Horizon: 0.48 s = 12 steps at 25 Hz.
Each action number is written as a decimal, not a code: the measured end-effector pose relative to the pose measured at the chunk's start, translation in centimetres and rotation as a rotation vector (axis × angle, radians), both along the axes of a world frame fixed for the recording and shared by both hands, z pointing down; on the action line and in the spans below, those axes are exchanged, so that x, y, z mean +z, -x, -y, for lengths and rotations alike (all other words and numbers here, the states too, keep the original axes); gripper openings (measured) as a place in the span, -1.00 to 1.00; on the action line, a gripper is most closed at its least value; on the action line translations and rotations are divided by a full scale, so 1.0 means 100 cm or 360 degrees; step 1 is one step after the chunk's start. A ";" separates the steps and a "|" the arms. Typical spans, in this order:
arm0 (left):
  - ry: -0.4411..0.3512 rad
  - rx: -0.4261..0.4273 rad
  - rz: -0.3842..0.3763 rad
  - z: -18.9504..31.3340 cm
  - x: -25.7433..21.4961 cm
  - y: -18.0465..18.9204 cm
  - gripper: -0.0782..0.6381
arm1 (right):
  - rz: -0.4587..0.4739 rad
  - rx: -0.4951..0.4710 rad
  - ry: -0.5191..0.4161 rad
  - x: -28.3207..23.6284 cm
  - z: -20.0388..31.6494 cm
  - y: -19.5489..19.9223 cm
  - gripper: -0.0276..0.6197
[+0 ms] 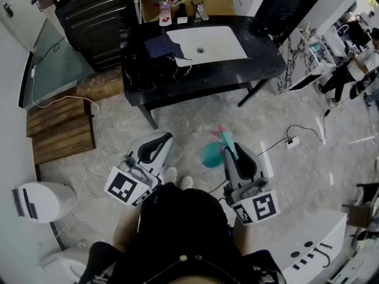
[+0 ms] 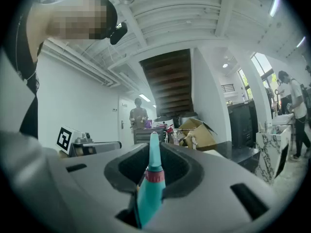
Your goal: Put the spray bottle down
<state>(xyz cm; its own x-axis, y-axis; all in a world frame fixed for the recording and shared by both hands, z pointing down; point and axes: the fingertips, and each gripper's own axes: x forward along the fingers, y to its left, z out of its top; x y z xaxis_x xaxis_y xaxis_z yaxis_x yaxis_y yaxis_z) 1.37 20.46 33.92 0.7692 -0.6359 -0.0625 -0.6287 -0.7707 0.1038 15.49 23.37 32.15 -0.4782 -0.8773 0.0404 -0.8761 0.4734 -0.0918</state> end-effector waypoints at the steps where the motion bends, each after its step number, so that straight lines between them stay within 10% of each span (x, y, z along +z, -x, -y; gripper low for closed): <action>1: 0.0005 0.0003 0.0004 0.000 0.002 0.000 -0.76 | 0.0001 0.0011 -0.0004 0.001 0.001 -0.001 -0.66; 12: 0.0029 0.0033 0.0022 0.006 0.006 -0.002 -0.76 | -0.0004 0.0029 -0.0005 0.003 0.005 0.001 -0.67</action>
<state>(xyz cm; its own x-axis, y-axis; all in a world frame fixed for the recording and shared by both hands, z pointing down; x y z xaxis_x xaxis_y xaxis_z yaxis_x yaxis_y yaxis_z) 1.52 19.87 34.50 0.7829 -0.6209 -0.0405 -0.6142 -0.7816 0.1091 15.38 22.87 32.47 -0.4620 -0.8860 0.0385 -0.8848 0.4576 -0.0880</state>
